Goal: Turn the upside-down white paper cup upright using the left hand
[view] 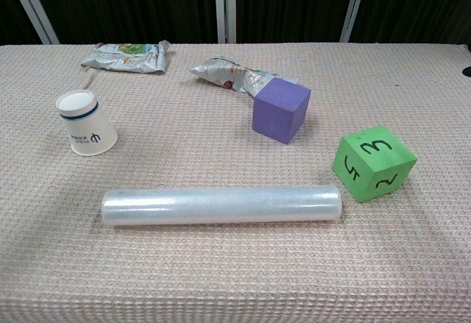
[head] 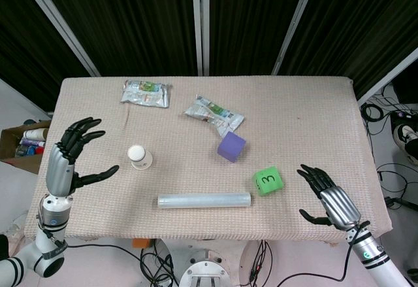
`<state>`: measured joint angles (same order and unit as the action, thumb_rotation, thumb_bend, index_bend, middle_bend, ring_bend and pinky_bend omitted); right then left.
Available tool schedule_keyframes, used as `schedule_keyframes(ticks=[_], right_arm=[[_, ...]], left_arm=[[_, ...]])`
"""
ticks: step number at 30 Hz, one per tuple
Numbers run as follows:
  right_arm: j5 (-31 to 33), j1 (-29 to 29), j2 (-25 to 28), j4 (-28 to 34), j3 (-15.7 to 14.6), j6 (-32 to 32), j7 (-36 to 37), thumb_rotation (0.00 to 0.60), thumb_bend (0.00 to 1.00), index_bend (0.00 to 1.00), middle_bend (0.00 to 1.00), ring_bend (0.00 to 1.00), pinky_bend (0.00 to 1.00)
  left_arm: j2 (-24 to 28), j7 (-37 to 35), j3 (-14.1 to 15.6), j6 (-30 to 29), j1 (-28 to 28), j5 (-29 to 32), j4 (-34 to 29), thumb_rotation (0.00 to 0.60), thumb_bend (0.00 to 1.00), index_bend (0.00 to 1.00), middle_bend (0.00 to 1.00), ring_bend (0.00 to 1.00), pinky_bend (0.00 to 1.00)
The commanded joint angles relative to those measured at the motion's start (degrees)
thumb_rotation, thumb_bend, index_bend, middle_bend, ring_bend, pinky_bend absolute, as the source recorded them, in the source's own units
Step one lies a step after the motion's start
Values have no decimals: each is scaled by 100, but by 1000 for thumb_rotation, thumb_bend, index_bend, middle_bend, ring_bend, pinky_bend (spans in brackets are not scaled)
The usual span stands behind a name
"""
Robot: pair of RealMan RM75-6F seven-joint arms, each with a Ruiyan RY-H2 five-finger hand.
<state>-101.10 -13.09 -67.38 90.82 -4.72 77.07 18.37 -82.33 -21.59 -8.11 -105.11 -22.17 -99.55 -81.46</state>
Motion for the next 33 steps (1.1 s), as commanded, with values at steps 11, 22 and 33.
schedule_keyframes(ticks=[11, 22, 33], right_arm=[[83, 109, 169, -31, -4, 353, 98, 600, 231, 0, 2, 0, 0], [-95, 381, 420, 38, -63, 991, 234, 600, 232, 0, 11, 0, 0], [-44, 454, 324, -185, -95, 1039, 449, 600, 231, 0, 11, 0, 0]], left_arm=[[443, 771, 378, 1631, -111, 599, -271, 600, 63, 277, 195, 176, 228], [584, 2905, 335, 4478, -1081, 2074, -838, 600, 63, 252, 194, 167, 230], [312, 4624, 126, 5017, -1531, 3335, -916, 600, 63, 279, 213, 167, 307]])
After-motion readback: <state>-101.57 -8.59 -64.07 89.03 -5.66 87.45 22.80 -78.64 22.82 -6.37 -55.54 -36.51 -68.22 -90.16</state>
